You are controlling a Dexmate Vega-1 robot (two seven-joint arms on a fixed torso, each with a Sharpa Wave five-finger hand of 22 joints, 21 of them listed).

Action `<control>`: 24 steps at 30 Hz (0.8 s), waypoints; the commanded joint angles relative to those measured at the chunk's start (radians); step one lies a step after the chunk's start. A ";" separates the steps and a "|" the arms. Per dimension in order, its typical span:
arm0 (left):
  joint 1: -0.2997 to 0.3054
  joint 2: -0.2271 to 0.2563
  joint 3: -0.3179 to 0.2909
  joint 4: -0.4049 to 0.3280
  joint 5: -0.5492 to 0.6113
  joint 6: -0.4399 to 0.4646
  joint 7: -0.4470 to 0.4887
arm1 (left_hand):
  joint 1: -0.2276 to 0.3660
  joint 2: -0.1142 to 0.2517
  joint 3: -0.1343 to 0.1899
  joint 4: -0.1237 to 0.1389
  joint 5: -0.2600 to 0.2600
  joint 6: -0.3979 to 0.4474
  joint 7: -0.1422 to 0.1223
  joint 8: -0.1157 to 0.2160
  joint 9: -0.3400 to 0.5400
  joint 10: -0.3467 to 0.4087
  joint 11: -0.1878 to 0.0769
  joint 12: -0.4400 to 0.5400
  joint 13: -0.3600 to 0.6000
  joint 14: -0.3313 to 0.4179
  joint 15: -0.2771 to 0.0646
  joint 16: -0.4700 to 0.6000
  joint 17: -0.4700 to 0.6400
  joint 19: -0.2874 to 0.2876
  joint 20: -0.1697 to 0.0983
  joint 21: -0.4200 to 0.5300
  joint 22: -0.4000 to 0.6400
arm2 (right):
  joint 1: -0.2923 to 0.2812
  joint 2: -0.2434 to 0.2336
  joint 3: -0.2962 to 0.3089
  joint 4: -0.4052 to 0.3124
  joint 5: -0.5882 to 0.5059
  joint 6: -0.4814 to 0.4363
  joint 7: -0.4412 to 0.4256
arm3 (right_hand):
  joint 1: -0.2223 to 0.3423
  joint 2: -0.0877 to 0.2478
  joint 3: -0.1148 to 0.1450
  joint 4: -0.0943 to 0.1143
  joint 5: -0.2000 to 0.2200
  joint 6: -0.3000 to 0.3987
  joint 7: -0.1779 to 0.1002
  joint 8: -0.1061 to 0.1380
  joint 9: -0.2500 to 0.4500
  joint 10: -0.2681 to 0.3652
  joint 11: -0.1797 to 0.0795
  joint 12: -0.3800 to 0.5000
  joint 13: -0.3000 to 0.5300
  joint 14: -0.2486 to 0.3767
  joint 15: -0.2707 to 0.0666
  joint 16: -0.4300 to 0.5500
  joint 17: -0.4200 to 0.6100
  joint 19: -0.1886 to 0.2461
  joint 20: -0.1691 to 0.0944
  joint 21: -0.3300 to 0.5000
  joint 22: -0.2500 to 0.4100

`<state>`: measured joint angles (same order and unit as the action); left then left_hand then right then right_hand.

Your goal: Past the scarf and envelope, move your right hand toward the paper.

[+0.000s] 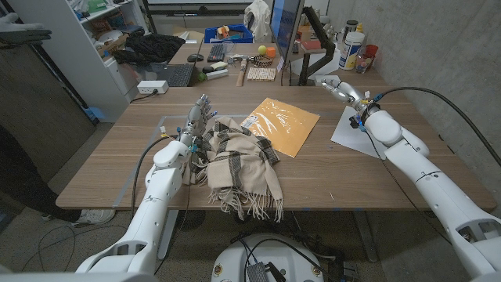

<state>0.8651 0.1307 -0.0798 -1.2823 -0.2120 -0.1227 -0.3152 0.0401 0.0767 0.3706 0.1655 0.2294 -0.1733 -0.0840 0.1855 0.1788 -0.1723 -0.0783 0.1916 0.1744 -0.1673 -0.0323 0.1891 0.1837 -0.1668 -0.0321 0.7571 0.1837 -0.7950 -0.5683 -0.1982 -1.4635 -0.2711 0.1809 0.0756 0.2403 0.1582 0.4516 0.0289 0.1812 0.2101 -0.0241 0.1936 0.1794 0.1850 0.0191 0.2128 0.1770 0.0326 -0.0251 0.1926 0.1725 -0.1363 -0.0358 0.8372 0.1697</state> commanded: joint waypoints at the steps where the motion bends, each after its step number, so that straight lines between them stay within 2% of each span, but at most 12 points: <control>1: -0.008 -0.001 0.004 0.011 0.002 -0.001 -0.005 | 0.005 0.043 -0.003 -0.002 0.006 -0.133 -0.003 0.006 0.005 -0.156 0.002 0.004 0.005 -0.195 -0.007 0.003 0.005 -0.218 -0.013 -0.003 0.004 | 0.002 -0.037 -0.009 -0.032 -0.070 -0.025 0.010 | 0.019 0.023 0.007 -0.009 -0.001 0.016 -0.003 0.007 0.002 0.009 -0.002 0.004 0.002 0.009 -0.003 0.006 0.002 0.008 -0.051 -0.003 0.004; 24: -0.013 -0.001 0.002 0.020 0.002 -0.002 -0.008 | 0.006 0.043 -0.005 -0.002 0.007 -0.132 -0.006 0.006 0.005 -0.155 0.002 0.005 0.005 -0.195 -0.007 0.003 0.005 -0.215 -0.013 -0.005 0.004 | 0.026 -0.101 -0.042 -0.089 -0.193 -0.103 0.070 | 0.045 0.026 0.020 -0.020 0.001 0.034 -0.015 0.006 0.002 0.013 -0.011 0.002 0.002 0.012 -0.007 0.003 0.001 0.013 -0.051 -0.010 0.004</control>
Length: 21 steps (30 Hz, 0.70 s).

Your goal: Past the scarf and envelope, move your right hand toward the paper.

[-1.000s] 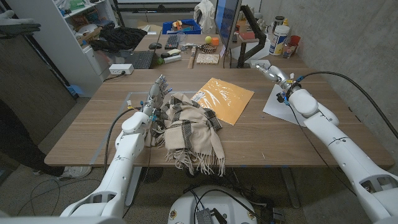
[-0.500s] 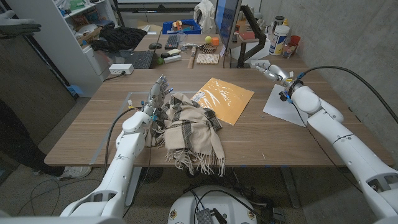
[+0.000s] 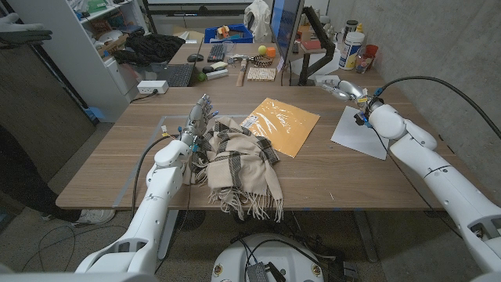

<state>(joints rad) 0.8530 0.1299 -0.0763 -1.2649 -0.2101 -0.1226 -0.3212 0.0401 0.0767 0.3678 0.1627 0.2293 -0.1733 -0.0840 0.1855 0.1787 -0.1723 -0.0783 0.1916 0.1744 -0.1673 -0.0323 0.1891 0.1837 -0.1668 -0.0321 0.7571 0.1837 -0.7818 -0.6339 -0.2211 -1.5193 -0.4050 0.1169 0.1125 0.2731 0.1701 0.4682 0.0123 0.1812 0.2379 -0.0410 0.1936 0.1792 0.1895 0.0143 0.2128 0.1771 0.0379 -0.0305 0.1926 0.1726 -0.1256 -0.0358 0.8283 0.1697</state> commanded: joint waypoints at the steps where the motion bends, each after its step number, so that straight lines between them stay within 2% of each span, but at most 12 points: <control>1: -0.001 0.000 -0.001 0.002 -0.001 -0.002 -0.002 | 0.006 0.043 -0.003 0.001 0.007 -0.131 -0.006 0.006 0.005 -0.155 0.002 0.005 0.005 -0.195 -0.006 0.003 0.005 -0.215 -0.013 -0.005 0.004 | 0.013 -0.038 -0.020 -0.037 -0.063 -0.044 0.038 | 0.013 0.014 0.004 -0.004 0.001 0.007 0.001 0.006 0.003 0.009 -0.007 0.002 0.002 0.007 -0.003 0.003 0.001 0.003 -0.051 -0.002 0.005; 21: 0.001 0.000 -0.003 0.003 -0.002 -0.006 -0.004 | 0.007 0.044 -0.005 0.001 0.007 -0.129 -0.006 0.006 0.005 -0.154 0.003 0.005 0.005 -0.193 -0.006 0.003 0.005 -0.212 -0.010 -0.006 0.004 | 0.020 -0.088 -0.039 -0.082 -0.173 -0.101 0.072 | 0.031 0.016 0.013 -0.010 0.001 0.019 -0.006 0.005 0.003 0.017 -0.018 0.002 0.002 0.012 -0.014 0.003 0.002 0.008 -0.051 -0.008 0.005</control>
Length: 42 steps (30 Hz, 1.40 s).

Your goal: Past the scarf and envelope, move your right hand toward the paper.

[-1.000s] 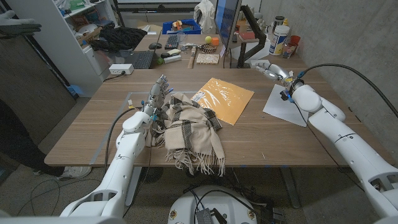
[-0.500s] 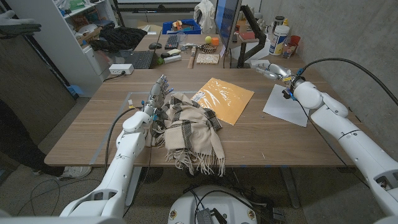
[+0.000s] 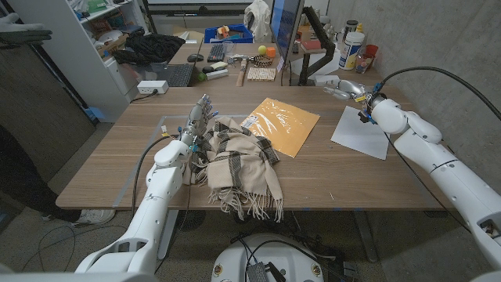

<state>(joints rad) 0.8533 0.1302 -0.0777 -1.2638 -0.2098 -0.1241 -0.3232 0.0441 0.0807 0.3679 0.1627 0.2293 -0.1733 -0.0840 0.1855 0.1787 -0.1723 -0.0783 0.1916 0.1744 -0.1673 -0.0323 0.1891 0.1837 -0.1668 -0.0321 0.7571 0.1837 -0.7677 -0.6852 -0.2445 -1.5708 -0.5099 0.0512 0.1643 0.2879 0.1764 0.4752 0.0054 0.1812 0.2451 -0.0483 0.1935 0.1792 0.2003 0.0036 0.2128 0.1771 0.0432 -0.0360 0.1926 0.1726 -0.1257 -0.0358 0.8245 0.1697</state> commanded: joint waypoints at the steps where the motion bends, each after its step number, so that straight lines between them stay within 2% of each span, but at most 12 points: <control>1: 0.001 0.000 -0.002 0.002 -0.002 -0.005 -0.002 | 0.003 0.040 -0.005 0.001 0.007 -0.129 -0.006 0.006 0.005 -0.154 0.002 0.005 0.005 -0.193 -0.006 0.003 0.005 -0.212 -0.011 -0.007 0.004 | 0.006 -0.038 -0.017 -0.032 -0.074 -0.038 0.022 | 0.017 0.010 0.006 -0.003 0.001 0.015 0.000 0.006 0.003 0.007 -0.007 0.002 0.002 0.007 -0.009 0.003 0.002 0.008 -0.051 -0.004 0.005; 42: 0.005 0.001 -0.002 -0.003 -0.004 -0.001 -0.004 | 0.004 0.041 -0.009 0.001 0.008 -0.123 -0.005 0.006 0.005 -0.153 0.002 0.005 0.005 -0.192 -0.005 0.003 0.004 -0.209 -0.011 -0.010 0.004 | 0.014 -0.092 -0.057 -0.064 -0.269 -0.119 0.058 | 0.059 0.010 0.023 -0.016 -0.002 0.066 -0.017 0.010 0.004 0.032 -0.040 0.004 0.001 0.020 -0.030 0.002 0.002 0.024 -0.046 -0.014 0.006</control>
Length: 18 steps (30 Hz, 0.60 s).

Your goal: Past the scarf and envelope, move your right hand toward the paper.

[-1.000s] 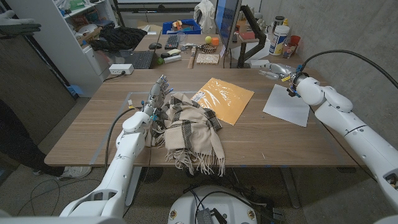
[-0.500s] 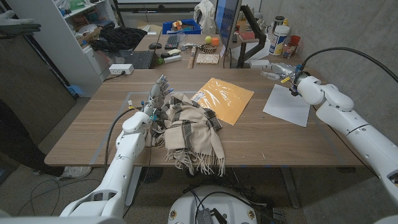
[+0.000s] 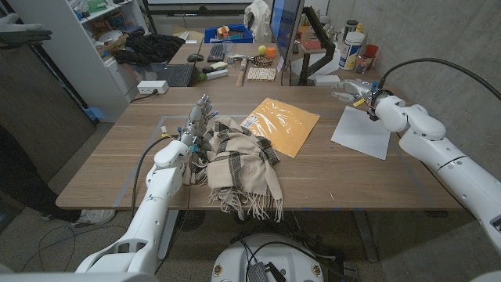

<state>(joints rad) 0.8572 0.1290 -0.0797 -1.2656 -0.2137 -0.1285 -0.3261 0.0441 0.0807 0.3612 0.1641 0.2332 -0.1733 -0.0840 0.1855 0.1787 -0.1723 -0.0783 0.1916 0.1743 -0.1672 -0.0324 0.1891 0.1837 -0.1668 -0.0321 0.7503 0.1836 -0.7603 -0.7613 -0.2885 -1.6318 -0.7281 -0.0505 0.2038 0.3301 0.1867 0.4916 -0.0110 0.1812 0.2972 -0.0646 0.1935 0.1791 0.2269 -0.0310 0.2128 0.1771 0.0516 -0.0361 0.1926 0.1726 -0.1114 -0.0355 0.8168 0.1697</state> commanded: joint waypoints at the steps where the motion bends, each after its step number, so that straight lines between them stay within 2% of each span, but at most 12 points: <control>1: 0.001 0.002 0.000 -0.001 0.000 0.003 -0.002 | 0.004 0.041 -0.003 -0.001 0.005 -0.123 -0.006 0.006 0.005 -0.153 0.002 0.005 0.005 -0.192 -0.006 0.003 0.004 -0.209 -0.011 -0.004 0.004 | 0.007 -0.017 -0.014 -0.003 -0.054 -0.017 0.021 | 0.017 0.000 0.007 0.000 -0.002 0.014 0.000 0.010 0.004 0.007 -0.006 0.004 0.001 0.013 -0.030 0.002 0.002 0.010 -0.046 -0.007 0.006; 18: -0.014 0.004 0.001 0.023 0.001 -0.003 -0.010 | 0.005 0.041 -0.004 -0.001 0.005 -0.122 -0.006 0.006 0.005 -0.152 0.003 0.005 0.005 -0.192 -0.005 0.002 0.004 -0.209 -0.011 -0.006 0.004 | 0.039 -0.032 -0.056 0.015 -0.157 -0.038 0.049 | 0.033 0.001 0.012 -0.004 -0.003 0.046 -0.011 0.014 0.004 0.031 -0.014 0.009 0.001 0.031 -0.037 0.006 0.002 0.026 -0.046 -0.007 0.006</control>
<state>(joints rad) 0.8529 0.1305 -0.0792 -1.2566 -0.2138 -0.1285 -0.3320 0.0441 0.0807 0.3612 0.1641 0.2332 -0.1733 -0.0840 0.1855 0.1787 -0.1723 -0.0783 0.1916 0.1743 -0.1672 -0.0323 0.1891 0.1836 -0.1668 -0.0321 0.7503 0.1836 -0.7400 -0.7874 -0.3187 -1.6332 -0.8204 -0.0714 0.2366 0.3496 0.1857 0.4956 -0.0150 0.1812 0.3316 -0.0740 0.2013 0.1790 0.2451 -0.0479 0.2128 0.1771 0.0691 -0.0366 0.1926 0.1727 -0.0934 -0.0321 0.8091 0.1749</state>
